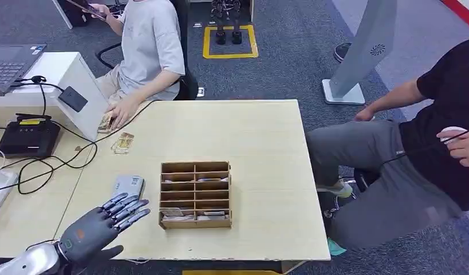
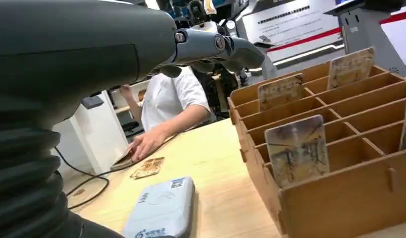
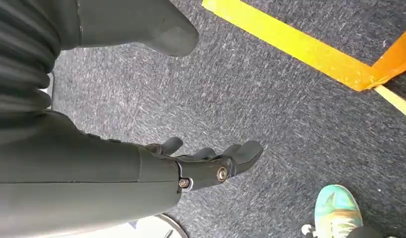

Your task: Pass the card to the sensor for recognition and then transmit it.

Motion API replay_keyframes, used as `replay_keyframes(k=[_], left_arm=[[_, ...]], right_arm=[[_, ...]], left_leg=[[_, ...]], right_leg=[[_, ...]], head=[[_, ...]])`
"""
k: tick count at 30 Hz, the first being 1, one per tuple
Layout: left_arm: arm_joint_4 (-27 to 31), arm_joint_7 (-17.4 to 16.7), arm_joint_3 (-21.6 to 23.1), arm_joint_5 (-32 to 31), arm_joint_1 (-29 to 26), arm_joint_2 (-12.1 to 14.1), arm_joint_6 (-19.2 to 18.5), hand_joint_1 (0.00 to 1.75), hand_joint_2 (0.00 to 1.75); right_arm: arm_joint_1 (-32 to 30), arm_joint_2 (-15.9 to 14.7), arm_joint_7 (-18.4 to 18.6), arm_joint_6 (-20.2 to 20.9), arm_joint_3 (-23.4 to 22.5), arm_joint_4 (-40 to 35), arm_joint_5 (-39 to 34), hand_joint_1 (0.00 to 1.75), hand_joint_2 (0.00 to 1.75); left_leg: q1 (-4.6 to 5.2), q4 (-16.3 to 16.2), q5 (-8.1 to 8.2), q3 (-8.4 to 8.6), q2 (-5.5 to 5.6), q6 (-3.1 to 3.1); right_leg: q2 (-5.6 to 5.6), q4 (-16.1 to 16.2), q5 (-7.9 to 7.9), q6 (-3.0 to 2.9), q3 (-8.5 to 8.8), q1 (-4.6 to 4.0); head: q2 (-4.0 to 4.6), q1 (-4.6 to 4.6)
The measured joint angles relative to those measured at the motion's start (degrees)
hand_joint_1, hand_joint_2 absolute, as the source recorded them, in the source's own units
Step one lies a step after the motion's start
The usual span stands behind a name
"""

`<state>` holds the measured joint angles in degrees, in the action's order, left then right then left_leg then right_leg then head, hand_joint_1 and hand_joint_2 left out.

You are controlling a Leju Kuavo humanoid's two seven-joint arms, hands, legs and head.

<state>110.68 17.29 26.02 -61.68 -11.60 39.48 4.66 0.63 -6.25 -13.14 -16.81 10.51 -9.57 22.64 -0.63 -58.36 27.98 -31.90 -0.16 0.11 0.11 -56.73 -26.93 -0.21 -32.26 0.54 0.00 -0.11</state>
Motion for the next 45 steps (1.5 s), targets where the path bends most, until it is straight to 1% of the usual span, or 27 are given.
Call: replay_keyframes(k=[1,3,5,6,7,8,11,12,14,17,21,24,27,37,45], left_arm=[[-0.5,-0.4,0.8,-0.8,1.0,-0.6,0.2,0.0,1.75],[-2.1,-2.2,4.0,-3.7,2.6,-2.7,1.3,0.0,1.75],[-3.2,-3.7,6.6,-4.9,3.7,-4.5,2.1,0.0,1.75],[-4.5,-4.8,7.9,-5.3,5.2,-5.9,2.4,0.0,1.75],[-5.2,-5.6,8.8,-5.6,6.4,-6.6,2.7,0.0,1.75],[-6.6,-7.9,10.8,-6.5,7.2,-8.6,3.3,0.0,1.75],[-9.4,-11.4,13.5,-7.4,8.8,-13.4,4.5,0.0,1.75],[-10.2,-12.5,13.8,-7.7,9.1,-15.2,5.0,0.0,1.75],[-11.4,-13.3,14.7,-8.0,9.6,-17.7,5.3,0.0,1.75],[-12.7,-14.2,15.3,-8.9,10.2,-19.9,5.5,0.0,1.75],[-14.7,-17.3,15.6,-10.9,11.1,-22.6,5.4,0.0,1.75],[-16.0,-19.1,15.6,-12.2,11.9,-24.1,5.4,0.0,1.75],[-16.9,-20.4,15.5,-13.4,12.0,-25.1,5.4,0.0,1.75],[-17.8,-22.8,14.1,-16.2,12.0,-25.6,5.3,0.0,1.75],[-17.8,-23.8,12.4,-18.2,11.9,-25.6,5.1,0.0,1.75]], right_arm=[[0.0,0.0,0.0,0.0,-0.1,0.0,0.0,0.0,1.75],[0.1,0.1,0.0,-0.1,-0.1,0.0,0.1,0.0,1.75],[0.1,0.1,0.0,-0.1,-0.1,0.0,0.1,0.0,1.75],[0.0,0.2,0.0,-0.2,-0.2,0.0,0.1,0.0,1.75],[0.0,0.2,0.1,-0.2,-0.2,0.0,0.1,0.0,1.75],[0.1,0.3,0.5,-0.2,-0.2,0.0,0.2,0.0,1.75],[0.1,0.5,0.9,-0.4,-0.2,0.0,0.2,0.0,1.75],[0.0,0.6,1.0,-0.4,-0.2,0.0,0.2,0.0,1.75],[0.0,0.7,1.0,-0.5,-0.2,0.0,0.2,0.0,1.75],[0.0,0.7,1.0,-0.5,-0.2,0.0,0.2,0.0,1.75],[0.0,0.9,1.0,-0.7,-0.2,0.0,0.3,0.0,1.75],[0.0,1.1,1.0,-1.1,-0.2,0.0,0.3,0.0,1.75],[-0.1,1.1,1.0,-1.2,-0.2,0.0,0.3,0.0,1.75],[-0.1,1.4,1.0,-1.2,-0.4,0.1,0.2,0.0,1.75],[-0.2,1.5,0.7,-1.5,-1.1,0.1,0.2,0.0,1.75]], left_leg=[[0.01,0.0,0.0,-0.01,0.06,0.0],[0.01,0.0,0.0,0.0,0.08,0.01],[0.01,0.0,0.0,0.02,0.03,0.0],[0.07,0.0,-0.05,-0.01,0.07,0.07],[0.08,0.0,-0.07,-0.04,0.15,0.1],[0.06,0.0,-0.06,-0.04,0.15,0.1],[0.09,0.0,-0.06,-0.01,0.1,0.1],[0.09,0.0,-0.06,-0.03,0.11,0.1],[0.09,-0.1,-0.06,-0.05,0.12,0.1],[0.09,-0.1,-0.04,-0.03,0.1,0.13],[0.06,-0.1,-0.04,-0.04,0.11,0.13],[0.06,-0.1,-0.04,-0.03,0.11,0.13],[0.06,-0.1,-0.05,-0.03,0.1,0.12],[0.06,-0.1,-0.05,-0.04,0.1,0.12],[0.06,-0.1,-0.05,-0.04,0.1,0.12]], right_leg=[[-0.06,0.0,0.0,0.0,0.01,0.01],[-0.07,0.0,0.0,0.0,0.03,0.01],[-0.01,0.0,0.04,0.0,0.0,0.01],[-0.06,0.0,0.05,0.02,0.0,0.07],[-0.19,0.0,0.05,0.02,0.02,0.08],[-0.19,0.0,0.05,0.02,0.03,0.08],[-0.13,0.0,0.06,0.04,0.02,0.1],[-0.14,0.0,0.06,0.04,0.02,0.1],[-0.15,0.0,0.06,0.04,0.01,0.1],[-0.11,0.0,0.06,0.04,0.0,0.1],[-0.12,0.0,0.06,0.04,-0.01,0.09],[-0.12,0.0,0.06,0.04,0.0,0.09],[-0.12,0.0,0.06,0.03,-0.01,0.07],[-0.12,0.0,0.06,0.04,0.0,0.07],[-0.12,0.0,0.06,0.04,0.0,0.07]], head=[[0.0,0.0],[0.0,0.02],[0.0,-0.04],[0.0,0.0],[0.0,-0.02],[0.0,0.02],[0.0,0.0],[0.0,0.0],[0.0,0.0],[0.0,0.0],[0.0,0.0],[0.0,0.0],[0.0,0.0],[0.0,0.0],[0.0,0.0]])
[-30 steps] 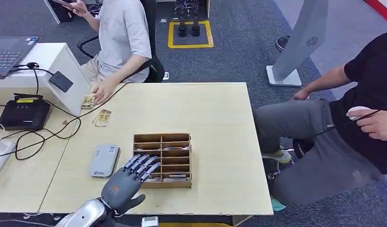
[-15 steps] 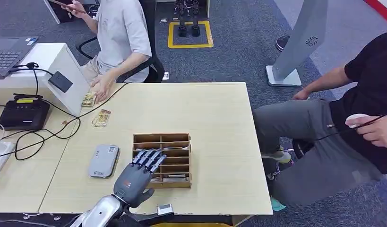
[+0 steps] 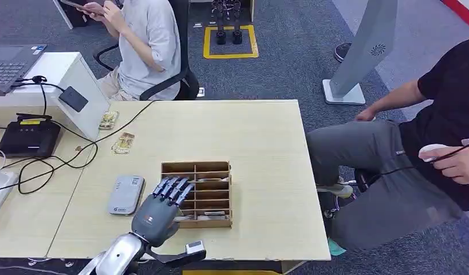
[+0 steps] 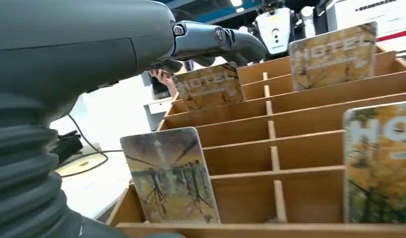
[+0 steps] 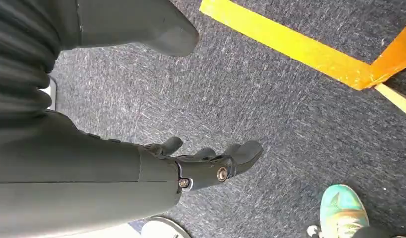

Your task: Pass the card to the sensor for recognition and then transmit it.

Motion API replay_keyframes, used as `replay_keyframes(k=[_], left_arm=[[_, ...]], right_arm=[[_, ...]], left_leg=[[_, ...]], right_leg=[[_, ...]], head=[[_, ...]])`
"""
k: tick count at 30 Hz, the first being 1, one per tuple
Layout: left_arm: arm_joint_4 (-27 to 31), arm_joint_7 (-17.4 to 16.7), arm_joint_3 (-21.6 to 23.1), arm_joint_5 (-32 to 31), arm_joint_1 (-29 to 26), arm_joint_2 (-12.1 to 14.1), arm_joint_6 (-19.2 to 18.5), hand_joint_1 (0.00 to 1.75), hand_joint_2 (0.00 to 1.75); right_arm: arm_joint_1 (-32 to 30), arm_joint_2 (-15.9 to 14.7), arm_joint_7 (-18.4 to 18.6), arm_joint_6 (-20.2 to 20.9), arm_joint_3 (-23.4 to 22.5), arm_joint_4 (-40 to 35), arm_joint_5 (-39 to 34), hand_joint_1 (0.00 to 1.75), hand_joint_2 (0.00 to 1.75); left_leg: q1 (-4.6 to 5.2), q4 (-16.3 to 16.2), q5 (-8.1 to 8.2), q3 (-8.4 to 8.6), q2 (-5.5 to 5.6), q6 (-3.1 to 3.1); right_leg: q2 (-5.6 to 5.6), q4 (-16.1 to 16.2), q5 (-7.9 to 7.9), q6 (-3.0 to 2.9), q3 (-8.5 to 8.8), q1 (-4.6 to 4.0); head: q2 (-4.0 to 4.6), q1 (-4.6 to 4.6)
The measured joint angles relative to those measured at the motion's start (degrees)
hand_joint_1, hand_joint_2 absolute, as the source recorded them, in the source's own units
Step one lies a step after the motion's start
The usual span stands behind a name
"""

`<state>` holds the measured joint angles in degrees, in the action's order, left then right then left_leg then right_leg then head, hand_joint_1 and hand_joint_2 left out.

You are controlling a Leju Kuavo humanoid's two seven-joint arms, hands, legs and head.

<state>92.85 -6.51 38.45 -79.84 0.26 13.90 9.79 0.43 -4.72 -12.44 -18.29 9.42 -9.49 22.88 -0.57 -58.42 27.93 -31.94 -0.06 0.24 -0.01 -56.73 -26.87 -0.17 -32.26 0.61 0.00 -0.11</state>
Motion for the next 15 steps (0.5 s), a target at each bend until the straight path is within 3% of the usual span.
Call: replay_keyframes(k=[15], left_arm=[[0.0,-0.1,-3.3,-0.2,-0.2,0.4,-0.6,0.0,1.75]], right_arm=[[-0.2,0.0,0.1,-0.1,-0.1,0.1,0.0,0.0,1.75]], left_leg=[[0.0,0.0,0.0,0.0,0.0,0.0]], right_leg=[[0.0,0.0,0.0,0.0,0.0,0.0]], head=[[0.0,0.0]])
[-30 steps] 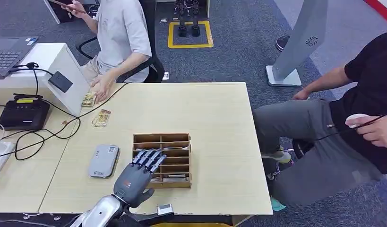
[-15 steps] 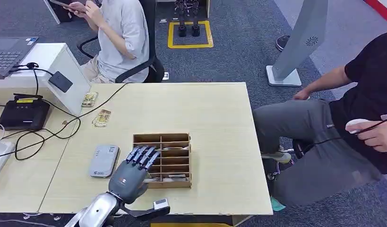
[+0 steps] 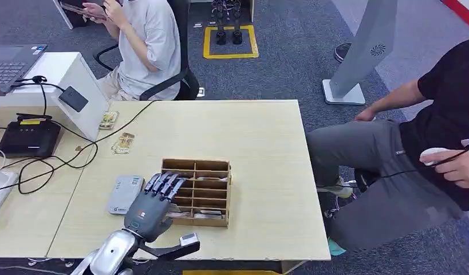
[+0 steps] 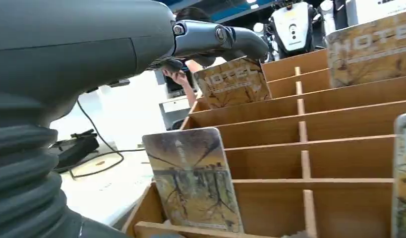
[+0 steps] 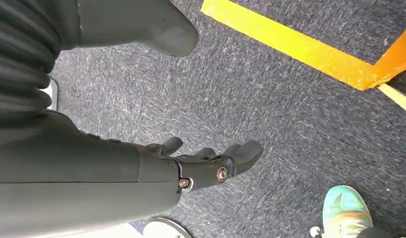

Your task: Pass the card to the sensor for recognition and then transmit it.

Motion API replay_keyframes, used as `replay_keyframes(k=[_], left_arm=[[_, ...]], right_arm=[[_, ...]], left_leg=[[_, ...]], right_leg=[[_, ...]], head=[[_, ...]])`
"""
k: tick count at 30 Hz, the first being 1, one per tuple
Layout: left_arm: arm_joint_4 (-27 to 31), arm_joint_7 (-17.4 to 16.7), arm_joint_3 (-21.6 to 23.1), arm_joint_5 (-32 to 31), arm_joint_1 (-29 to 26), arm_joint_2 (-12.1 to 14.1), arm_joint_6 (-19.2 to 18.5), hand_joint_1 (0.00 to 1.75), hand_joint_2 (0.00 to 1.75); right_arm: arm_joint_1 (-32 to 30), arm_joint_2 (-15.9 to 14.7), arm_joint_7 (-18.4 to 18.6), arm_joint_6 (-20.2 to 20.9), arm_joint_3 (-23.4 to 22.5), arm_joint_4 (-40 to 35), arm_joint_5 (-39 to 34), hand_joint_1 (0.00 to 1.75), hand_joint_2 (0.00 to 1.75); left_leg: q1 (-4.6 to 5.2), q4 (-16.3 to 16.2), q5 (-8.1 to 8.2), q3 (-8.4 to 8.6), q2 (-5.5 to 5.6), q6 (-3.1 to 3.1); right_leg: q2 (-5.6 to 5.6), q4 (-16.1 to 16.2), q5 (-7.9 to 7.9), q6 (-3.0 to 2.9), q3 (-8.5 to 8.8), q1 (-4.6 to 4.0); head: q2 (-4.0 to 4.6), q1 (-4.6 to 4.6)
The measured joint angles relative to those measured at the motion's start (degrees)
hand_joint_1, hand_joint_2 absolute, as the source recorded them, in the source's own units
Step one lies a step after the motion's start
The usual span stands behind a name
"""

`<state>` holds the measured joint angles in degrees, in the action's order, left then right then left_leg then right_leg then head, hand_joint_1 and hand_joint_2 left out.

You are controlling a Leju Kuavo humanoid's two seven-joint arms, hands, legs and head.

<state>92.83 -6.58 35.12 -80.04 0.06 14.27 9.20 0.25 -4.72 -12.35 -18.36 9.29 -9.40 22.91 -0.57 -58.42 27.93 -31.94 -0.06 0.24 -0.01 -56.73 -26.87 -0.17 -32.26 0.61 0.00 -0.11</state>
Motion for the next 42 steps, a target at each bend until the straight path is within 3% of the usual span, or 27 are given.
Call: replay_keyframes(k=[17,20,26,30,35,42], left_arm=[[0.0,2.3,-1.7,1.5,-0.5,1.1,-1.1,0.0,1.75],[0.7,7.0,-1.8,7.5,-1.0,4.8,-4.3,0.0,1.75],[3.3,9.3,-3.3,12.1,-1.3,10.9,-6.7,0.0,1.75],[4.3,9.6,-3.9,12.9,-1.6,12.7,-7.1,0.0,1.75],[6.1,10.3,-4.5,16.6,-2.0,12.6,-6.4,0.0,1.75],[7.4,10.2,-4.5,16.4,-1.9,10.9,-5.3,0.0,1.75]], right_arm=[[0.0,0.0,0.0,0.0,0.0,0.0,0.0,0.0,1.75],[-0.1,0.0,0.0,0.2,0.0,0.1,0.1,0.0,1.75],[-0.2,0.0,0.0,0.2,0.0,0.1,0.1,0.0,1.75],[-0.3,0.0,0.0,0.2,0.0,0.1,0.1,0.0,1.75],[-0.3,0.0,0.1,0.4,0.0,0.1,0.1,0.0,1.75],[-0.3,0.0,0.2,0.4,0.0,0.1,0.1,0.0,1.75]], left_leg=[[0.0,0.0,0.0,0.01,0.0,0.0],[-0.04,0.0,-0.02,0.02,-0.01,-0.03],[-0.06,0.0,-0.04,0.05,-0.02,-0.06],[-0.06,0.0,-0.04,0.05,-0.02,-0.07],[-0.05,0.0,-0.05,0.05,-0.02,-0.07],[-0.04,-0.1,-0.04,0.02,-0.01,-0.06]], right_leg=[[0.0,0.0,0.0,0.0,0.01,0.0],[0.01,0.0,0.0,-0.01,0.02,-0.01],[0.05,-0.1,-0.01,-0.02,0.01,-0.03],[0.04,-0.1,-0.01,-0.02,0.01,-0.05],[0.04,-0.1,0.0,-0.01,0.01,-0.05],[0.04,-0.1,0.0,-0.01,0.0,-0.04]], head=[[0.0,0.0],[0.0,0.0],[0.0,0.0],[0.0,0.0],[0.0,0.0],[0.0,0.0]])
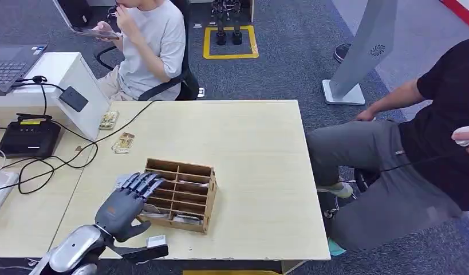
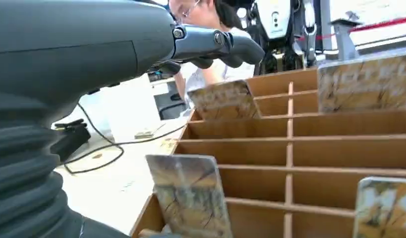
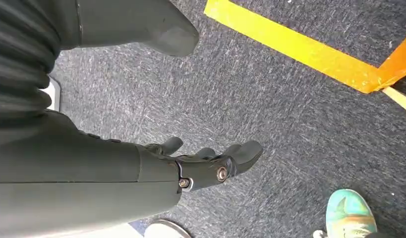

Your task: Pass the card to the sensor for recognition and then transmit it.

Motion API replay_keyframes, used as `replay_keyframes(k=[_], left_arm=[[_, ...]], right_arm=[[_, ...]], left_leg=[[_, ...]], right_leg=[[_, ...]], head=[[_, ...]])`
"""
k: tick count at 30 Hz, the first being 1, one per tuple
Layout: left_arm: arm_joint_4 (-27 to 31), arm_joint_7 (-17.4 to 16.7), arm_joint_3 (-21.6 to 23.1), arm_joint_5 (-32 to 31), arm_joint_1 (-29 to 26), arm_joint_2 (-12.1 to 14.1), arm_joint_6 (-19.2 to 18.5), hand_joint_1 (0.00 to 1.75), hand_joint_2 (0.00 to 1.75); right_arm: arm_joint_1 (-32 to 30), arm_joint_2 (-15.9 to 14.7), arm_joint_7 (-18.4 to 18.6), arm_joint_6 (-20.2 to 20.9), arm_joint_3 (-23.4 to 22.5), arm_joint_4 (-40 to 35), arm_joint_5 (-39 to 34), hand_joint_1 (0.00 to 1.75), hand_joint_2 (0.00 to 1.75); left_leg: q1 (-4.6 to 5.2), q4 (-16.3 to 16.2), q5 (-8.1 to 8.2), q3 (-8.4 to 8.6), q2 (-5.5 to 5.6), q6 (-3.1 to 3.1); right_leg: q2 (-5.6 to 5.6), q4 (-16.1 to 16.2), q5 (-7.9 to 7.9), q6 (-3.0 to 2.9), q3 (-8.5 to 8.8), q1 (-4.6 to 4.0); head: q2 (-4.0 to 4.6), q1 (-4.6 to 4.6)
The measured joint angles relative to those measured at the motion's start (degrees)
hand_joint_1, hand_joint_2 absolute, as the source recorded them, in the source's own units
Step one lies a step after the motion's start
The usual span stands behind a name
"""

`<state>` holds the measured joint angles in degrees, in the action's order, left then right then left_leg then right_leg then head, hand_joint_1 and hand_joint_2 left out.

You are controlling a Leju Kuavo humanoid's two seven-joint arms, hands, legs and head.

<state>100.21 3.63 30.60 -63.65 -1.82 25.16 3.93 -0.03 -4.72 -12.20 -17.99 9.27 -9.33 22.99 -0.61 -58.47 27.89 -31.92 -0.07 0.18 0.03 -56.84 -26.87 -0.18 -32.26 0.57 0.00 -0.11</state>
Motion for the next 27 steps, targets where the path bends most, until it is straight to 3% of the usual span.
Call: replay_keyframes(k=[7,19,27], left_arm=[[1.4,0.1,0.0,-0.1,0.0,-1.1,0.7,0.0,1.75],[4.7,-0.3,-0.1,0.0,0.0,-0.1,0.8,0.0,1.75],[5.5,-3.7,-1.7,-7.3,-0.7,3.1,0.5,0.0,1.75]], right_arm=[[0.0,0.0,0.0,0.0,0.0,0.0,-0.1,0.0,1.75],[0.0,0.0,0.0,0.0,-0.2,0.0,-0.2,0.0,1.75],[-0.1,0.0,0.0,0.0,-0.3,0.0,-0.4,0.0,1.75]], left_leg=[[-0.01,0.0,0.0,-0.01,0.0,0.0],[-0.01,0.0,0.0,-0.01,0.0,0.0],[-0.03,0.0,0.0,-0.02,0.0,0.0]], right_leg=[[0.0,0.0,0.0,0.0,-0.01,-0.01],[0.0,0.0,0.0,0.0,-0.01,-0.01],[0.0,0.0,0.0,0.0,-0.02,-0.02]], head=[[0.0,0.0],[0.0,0.0],[0.0,0.0]])
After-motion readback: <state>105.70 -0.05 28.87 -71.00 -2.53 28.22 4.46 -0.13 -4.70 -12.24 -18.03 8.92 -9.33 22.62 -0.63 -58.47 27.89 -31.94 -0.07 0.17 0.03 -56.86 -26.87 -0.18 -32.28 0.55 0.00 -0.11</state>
